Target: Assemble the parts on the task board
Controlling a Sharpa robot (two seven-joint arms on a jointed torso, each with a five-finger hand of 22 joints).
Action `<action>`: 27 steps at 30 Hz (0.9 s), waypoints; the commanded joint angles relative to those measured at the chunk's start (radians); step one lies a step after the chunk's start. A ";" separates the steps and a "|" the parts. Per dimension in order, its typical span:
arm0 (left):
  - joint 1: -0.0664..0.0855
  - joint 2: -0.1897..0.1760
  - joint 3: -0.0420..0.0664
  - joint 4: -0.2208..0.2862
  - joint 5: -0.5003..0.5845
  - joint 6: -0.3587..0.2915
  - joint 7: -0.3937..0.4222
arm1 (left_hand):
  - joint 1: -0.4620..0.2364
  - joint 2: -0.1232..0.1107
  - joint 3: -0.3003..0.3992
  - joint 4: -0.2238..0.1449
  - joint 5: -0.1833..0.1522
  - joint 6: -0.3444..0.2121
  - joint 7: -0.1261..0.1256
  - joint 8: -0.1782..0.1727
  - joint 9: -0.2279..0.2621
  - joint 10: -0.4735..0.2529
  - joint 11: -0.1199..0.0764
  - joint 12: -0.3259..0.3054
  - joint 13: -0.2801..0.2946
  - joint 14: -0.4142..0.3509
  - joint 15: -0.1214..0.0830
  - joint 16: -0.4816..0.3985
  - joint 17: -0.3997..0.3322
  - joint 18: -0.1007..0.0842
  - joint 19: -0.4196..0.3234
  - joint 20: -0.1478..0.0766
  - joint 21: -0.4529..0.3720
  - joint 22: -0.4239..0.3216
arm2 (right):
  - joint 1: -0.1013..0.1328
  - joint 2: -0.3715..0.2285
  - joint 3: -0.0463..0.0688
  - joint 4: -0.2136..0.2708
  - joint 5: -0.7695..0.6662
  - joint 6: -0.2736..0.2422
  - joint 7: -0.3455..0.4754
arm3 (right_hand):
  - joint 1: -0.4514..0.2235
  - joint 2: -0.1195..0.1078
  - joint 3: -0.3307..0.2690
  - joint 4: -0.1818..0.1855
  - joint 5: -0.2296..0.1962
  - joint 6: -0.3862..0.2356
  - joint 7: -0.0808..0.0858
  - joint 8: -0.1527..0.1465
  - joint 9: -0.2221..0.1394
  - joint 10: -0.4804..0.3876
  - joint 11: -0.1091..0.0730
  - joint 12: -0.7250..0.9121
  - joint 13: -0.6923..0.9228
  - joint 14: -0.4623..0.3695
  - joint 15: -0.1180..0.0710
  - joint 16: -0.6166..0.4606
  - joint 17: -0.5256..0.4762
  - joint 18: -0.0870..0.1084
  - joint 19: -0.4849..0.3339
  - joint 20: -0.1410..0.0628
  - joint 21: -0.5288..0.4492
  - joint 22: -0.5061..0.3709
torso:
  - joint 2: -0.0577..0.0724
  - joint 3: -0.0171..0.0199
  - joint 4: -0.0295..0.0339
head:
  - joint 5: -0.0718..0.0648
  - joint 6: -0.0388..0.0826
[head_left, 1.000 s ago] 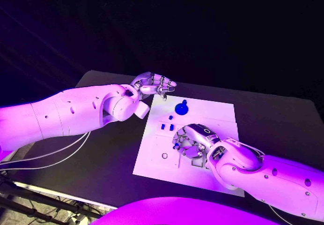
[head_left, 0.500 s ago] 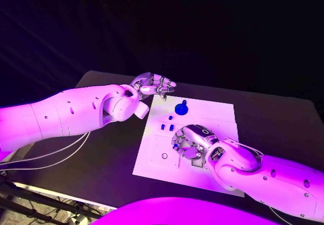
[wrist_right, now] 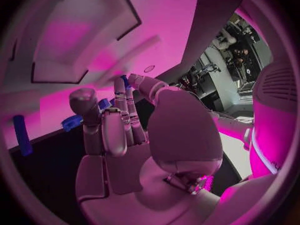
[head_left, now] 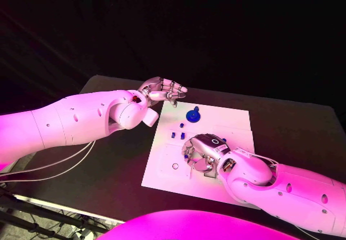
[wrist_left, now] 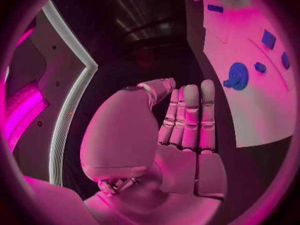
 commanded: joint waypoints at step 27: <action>0.001 -0.002 0.001 0.000 -0.006 0.025 -0.001 | -0.005 0.005 -0.005 -0.001 -0.002 -0.004 -0.001 0.005 0.001 -0.011 0.001 0.007 -0.002 -0.008 -0.001 -0.004 -0.002 0.015 -0.004 0.001 -0.006 -0.002 | 0.024 -0.101 0.002 0.091 0.004 -0.045 -0.027 | 0.006 -0.044 -0.049 0.014 -0.007 -0.103 0.018 -0.035 -0.010 -0.196 0.031 0.055 -0.006 0.013 0.029 -0.024 -0.051 0.022 -0.036 0.025 -0.080 -0.059 | -0.001 0.0016 -0.0024 | -0.020 0.024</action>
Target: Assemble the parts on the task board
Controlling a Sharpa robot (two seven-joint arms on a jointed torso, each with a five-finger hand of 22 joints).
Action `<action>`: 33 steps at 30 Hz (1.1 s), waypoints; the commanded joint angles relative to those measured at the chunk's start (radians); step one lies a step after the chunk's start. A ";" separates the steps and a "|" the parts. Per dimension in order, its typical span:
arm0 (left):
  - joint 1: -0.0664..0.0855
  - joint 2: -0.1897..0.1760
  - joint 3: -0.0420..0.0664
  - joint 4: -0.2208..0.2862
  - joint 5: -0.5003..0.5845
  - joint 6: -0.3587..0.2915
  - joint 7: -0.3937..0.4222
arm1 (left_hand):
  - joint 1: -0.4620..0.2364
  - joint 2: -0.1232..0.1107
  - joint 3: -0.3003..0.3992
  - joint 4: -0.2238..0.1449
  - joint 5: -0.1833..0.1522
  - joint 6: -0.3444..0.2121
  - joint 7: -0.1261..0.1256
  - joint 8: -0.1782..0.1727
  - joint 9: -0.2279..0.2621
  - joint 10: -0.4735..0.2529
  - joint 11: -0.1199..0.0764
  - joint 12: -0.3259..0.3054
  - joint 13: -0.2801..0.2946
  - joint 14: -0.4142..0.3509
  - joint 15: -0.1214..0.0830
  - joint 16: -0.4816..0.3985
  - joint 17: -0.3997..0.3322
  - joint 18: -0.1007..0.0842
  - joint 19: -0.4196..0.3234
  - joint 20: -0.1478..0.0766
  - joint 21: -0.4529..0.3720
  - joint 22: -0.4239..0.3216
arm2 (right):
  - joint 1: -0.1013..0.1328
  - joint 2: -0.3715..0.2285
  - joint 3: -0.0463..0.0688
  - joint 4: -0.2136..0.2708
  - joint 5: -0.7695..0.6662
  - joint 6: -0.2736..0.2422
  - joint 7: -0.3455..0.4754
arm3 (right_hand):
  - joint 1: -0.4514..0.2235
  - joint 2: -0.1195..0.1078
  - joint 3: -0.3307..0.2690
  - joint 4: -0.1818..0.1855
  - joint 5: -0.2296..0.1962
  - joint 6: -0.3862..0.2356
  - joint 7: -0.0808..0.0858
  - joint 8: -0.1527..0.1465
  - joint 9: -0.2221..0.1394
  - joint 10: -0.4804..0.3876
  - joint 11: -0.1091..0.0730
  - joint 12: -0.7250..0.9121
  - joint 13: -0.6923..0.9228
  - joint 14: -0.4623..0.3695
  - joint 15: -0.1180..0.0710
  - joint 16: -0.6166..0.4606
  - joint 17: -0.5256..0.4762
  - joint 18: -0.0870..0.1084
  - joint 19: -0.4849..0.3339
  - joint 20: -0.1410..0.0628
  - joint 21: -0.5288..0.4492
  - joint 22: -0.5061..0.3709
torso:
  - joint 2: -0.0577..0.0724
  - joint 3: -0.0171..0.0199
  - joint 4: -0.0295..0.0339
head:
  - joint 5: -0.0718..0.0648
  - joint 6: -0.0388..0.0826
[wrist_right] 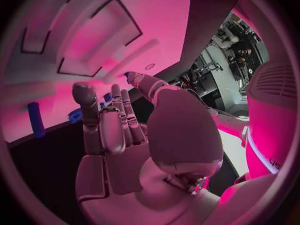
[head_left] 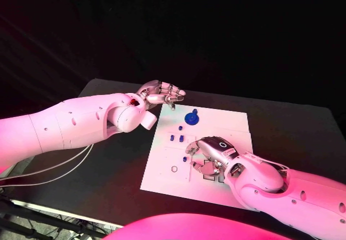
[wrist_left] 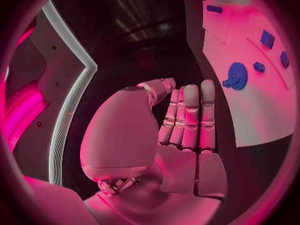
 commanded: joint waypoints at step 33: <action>0.000 -0.002 0.000 0.002 -0.003 0.020 0.004 | -0.006 0.004 -0.007 -0.001 -0.002 -0.004 -0.001 0.006 0.002 -0.009 -0.002 0.004 -0.002 -0.009 -0.001 -0.004 -0.002 0.015 -0.004 0.001 -0.007 -0.002 | 0.130 -0.147 0.014 -0.044 0.174 0.187 -0.035 | 0.155 0.057 -0.348 0.140 0.001 -0.044 0.014 -0.039 -0.020 -0.143 0.003 0.184 -0.007 0.021 0.016 0.029 0.036 0.006 0.041 0.009 -0.012 0.022 | 0.001 -0.0028 0.0026 | -0.062 0.034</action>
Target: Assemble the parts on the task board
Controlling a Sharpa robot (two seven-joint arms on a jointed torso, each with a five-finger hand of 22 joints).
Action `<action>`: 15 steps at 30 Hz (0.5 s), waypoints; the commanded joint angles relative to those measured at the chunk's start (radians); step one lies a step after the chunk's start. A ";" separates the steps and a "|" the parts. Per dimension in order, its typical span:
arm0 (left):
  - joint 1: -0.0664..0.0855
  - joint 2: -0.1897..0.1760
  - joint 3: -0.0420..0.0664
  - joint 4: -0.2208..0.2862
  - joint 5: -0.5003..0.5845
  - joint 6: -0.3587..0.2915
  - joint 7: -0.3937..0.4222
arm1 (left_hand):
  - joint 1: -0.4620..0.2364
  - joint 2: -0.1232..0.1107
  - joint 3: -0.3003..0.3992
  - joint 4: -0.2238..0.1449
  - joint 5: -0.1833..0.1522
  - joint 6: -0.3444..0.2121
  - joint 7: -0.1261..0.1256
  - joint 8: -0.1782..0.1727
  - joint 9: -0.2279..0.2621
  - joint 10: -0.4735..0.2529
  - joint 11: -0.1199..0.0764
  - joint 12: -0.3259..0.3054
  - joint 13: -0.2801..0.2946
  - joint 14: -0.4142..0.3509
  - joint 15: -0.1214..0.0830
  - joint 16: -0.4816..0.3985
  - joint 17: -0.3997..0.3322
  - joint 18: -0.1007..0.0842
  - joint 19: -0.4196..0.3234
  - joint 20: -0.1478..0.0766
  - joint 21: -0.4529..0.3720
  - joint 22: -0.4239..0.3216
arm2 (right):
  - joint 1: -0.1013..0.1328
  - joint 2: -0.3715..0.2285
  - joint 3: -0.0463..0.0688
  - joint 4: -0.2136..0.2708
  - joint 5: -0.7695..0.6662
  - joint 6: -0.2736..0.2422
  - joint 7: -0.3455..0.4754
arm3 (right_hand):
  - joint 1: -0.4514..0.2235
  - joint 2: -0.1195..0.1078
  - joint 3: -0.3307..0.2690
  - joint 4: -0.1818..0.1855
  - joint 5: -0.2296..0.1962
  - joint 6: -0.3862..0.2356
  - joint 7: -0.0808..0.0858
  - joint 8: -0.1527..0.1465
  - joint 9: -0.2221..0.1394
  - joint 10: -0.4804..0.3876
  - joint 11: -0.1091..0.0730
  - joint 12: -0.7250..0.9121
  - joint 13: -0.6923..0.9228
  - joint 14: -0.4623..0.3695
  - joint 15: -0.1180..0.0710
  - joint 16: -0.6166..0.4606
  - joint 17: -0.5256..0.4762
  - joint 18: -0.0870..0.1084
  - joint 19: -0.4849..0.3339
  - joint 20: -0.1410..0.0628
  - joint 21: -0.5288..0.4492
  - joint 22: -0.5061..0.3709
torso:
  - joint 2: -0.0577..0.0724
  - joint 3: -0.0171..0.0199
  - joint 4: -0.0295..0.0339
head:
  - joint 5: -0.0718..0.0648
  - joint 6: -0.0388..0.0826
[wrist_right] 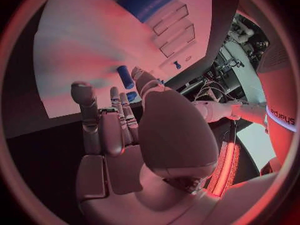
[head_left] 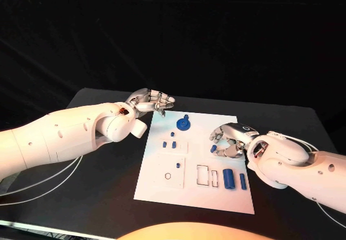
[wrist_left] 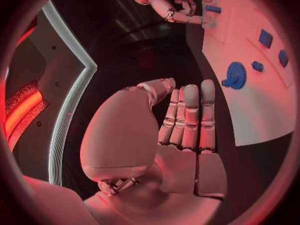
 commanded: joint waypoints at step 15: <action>0.000 -0.002 0.001 0.003 -0.002 0.017 0.004 | -0.007 0.005 -0.007 -0.001 -0.002 -0.005 -0.001 0.007 0.001 -0.006 0.002 0.004 -0.001 -0.009 0.000 -0.003 -0.002 0.015 -0.004 0.001 -0.003 -0.002 | -0.006 0.014 -0.001 -0.011 0.006 -0.006 0.017 | 0.022 -0.007 0.201 0.076 -0.046 0.156 -0.039 0.052 0.010 0.223 -0.050 0.053 0.004 0.040 -0.034 0.053 0.086 -0.011 0.066 -0.033 0.108 0.113 | 0.000 0.0003 -0.0006 | 0.003 -0.006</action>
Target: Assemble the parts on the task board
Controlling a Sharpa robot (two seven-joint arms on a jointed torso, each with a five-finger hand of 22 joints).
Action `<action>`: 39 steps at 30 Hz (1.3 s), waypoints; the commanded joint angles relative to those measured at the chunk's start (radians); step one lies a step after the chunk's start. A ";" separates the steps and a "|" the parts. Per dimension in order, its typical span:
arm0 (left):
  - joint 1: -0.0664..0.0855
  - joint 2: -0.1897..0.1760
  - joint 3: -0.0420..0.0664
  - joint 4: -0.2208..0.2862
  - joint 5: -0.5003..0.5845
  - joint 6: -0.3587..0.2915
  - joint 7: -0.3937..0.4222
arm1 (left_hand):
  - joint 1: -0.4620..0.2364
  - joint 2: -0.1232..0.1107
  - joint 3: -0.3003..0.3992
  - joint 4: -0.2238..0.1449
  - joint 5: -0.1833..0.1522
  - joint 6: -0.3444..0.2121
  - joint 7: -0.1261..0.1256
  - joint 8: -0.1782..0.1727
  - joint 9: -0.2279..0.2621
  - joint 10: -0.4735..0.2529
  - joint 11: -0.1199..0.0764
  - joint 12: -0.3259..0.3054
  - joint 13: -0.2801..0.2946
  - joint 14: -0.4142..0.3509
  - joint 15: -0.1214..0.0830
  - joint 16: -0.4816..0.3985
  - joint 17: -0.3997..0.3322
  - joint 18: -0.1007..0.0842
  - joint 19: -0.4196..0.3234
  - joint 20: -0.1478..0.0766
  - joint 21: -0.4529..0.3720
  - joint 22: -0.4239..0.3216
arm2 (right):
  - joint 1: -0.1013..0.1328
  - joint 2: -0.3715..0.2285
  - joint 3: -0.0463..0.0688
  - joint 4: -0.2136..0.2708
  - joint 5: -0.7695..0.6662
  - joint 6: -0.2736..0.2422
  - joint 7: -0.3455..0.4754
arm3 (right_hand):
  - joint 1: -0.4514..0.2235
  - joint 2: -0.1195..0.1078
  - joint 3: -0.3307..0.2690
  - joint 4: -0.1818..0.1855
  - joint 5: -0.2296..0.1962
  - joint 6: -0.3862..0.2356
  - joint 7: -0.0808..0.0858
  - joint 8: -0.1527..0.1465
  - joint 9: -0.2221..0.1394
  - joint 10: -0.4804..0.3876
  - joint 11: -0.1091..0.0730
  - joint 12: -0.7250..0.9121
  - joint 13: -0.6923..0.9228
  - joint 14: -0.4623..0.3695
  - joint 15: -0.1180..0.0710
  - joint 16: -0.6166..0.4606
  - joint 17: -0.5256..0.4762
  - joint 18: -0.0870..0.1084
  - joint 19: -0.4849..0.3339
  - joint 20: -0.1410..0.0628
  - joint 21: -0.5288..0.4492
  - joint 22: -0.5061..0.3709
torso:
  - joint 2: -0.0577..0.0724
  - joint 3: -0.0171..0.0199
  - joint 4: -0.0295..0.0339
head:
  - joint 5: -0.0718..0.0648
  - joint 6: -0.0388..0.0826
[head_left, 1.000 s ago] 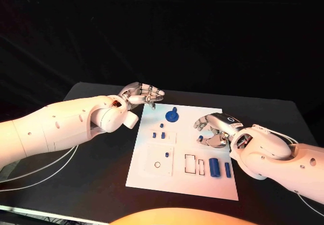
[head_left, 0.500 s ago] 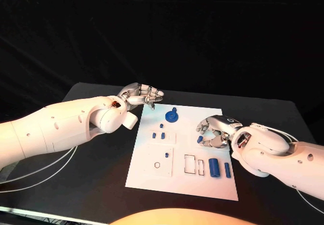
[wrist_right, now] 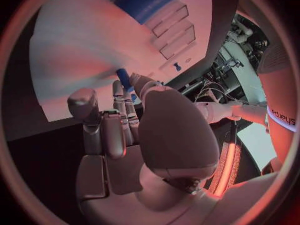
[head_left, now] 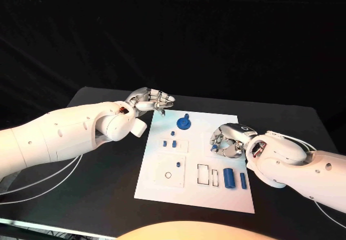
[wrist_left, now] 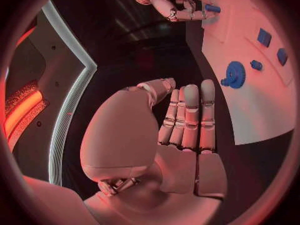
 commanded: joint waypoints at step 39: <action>0.001 0.007 0.001 -0.003 -0.003 0.016 0.003 | -0.004 0.006 -0.007 -0.002 -0.002 -0.005 -0.002 0.008 0.002 -0.006 0.001 0.006 -0.002 -0.010 -0.001 -0.003 -0.001 0.015 -0.004 0.001 -0.004 -0.002 | 0.040 -0.058 0.004 0.140 -0.012 -0.102 0.021 | -0.022 0.004 0.186 -0.076 -0.030 0.049 -0.021 0.070 0.059 0.095 -0.026 -0.041 0.015 0.046 -0.027 0.017 0.023 -0.019 0.022 -0.021 0.045 0.060 | -0.002 0.0000 -0.0016 | -0.005 0.008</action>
